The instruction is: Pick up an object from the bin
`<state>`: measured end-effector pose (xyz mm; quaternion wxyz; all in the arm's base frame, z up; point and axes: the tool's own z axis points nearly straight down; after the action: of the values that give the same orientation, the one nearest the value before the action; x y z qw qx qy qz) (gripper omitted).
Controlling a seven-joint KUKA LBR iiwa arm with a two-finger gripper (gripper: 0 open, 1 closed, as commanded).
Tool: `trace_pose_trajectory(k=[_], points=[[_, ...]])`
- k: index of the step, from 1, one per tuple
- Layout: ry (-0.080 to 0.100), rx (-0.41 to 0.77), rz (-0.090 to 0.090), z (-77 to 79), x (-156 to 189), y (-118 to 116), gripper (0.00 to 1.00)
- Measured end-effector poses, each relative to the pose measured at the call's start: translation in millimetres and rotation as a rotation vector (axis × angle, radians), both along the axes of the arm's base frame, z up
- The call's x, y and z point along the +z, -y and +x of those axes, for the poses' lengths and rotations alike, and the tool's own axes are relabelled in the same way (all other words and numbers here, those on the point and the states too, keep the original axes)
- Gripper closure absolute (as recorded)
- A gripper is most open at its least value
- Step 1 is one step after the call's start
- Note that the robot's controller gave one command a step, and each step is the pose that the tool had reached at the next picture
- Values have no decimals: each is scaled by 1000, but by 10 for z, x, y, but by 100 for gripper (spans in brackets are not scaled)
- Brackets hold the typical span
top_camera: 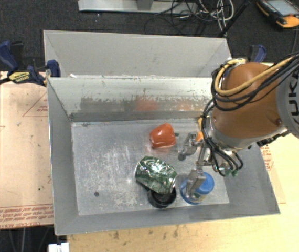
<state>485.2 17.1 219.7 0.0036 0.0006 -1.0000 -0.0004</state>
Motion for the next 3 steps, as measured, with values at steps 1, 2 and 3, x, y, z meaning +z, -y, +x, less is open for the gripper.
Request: trace_pose_trajectory(k=[1, 2, 3], points=[[5, 0, 0, 10, 25, 0, 0], [6, 113, 0, 130, 353, 3, 0], [19, 218, 0, 268, 55, -99, 0]])
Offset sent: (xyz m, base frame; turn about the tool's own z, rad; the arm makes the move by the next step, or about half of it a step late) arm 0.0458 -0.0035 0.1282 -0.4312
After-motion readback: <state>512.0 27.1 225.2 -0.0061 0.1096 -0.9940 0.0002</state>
